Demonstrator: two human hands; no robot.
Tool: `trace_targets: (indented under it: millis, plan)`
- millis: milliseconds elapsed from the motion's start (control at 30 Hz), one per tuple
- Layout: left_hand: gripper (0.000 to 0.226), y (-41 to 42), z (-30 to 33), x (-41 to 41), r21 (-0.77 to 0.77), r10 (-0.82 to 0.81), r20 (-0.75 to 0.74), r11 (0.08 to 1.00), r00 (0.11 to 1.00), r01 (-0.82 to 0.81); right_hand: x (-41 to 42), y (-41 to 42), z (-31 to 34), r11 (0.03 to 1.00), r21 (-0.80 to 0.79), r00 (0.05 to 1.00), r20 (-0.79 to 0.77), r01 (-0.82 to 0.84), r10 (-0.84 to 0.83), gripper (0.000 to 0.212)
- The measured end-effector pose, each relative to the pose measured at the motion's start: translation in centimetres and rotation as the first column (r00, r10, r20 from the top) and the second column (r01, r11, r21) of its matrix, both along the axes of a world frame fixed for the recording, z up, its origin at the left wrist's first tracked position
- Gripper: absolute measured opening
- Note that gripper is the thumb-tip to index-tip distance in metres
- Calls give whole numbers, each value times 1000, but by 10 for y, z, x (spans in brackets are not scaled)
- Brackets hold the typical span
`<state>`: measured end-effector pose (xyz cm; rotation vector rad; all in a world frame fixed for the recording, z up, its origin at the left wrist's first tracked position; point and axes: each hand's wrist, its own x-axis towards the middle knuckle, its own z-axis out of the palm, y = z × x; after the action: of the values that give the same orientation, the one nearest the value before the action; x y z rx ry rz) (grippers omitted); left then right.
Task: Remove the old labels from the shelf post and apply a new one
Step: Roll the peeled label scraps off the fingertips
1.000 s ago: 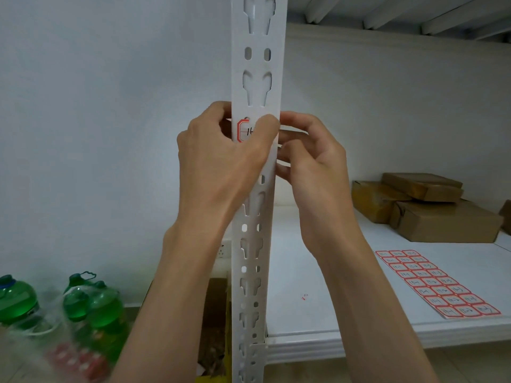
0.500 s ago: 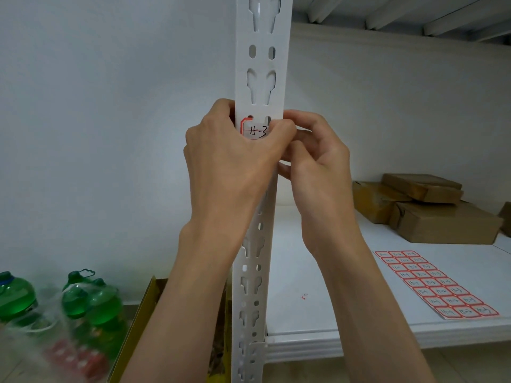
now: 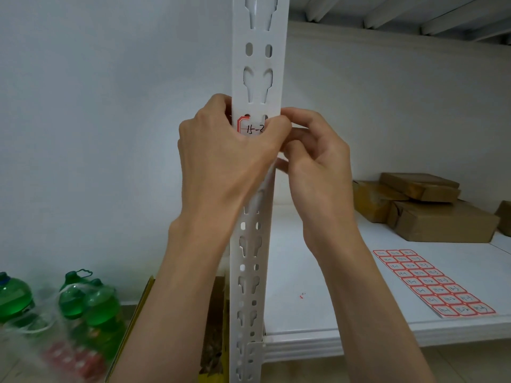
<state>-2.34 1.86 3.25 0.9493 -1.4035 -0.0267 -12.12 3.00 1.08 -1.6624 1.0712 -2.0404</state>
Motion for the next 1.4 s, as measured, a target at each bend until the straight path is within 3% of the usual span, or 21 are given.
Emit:
trace_targets:
  millis: [100,167,267,500,1400]
  plan:
    - [20,0,0,10,-6,-125,14,992,992,125,2,2,-1,981,-116,987,-34,154,-158,36]
    - [40,0,1,15,-14,-193,-5,981,981,193,3,3,-1,937,-238,964,-5,255,-264,25]
    - [48,0,-1,17,-20,-258,-6,966,966,258,3,0,-4,851,-381,918,-13,361,-395,8]
    - [49,-2,-2,18,-62,-323,-24,945,946,321,7,-5,-15,756,-490,850,-58,433,-524,15]
    - [45,-4,-5,15,-109,-256,11,961,967,256,15,-12,-9,698,-539,801,-68,472,-594,6]
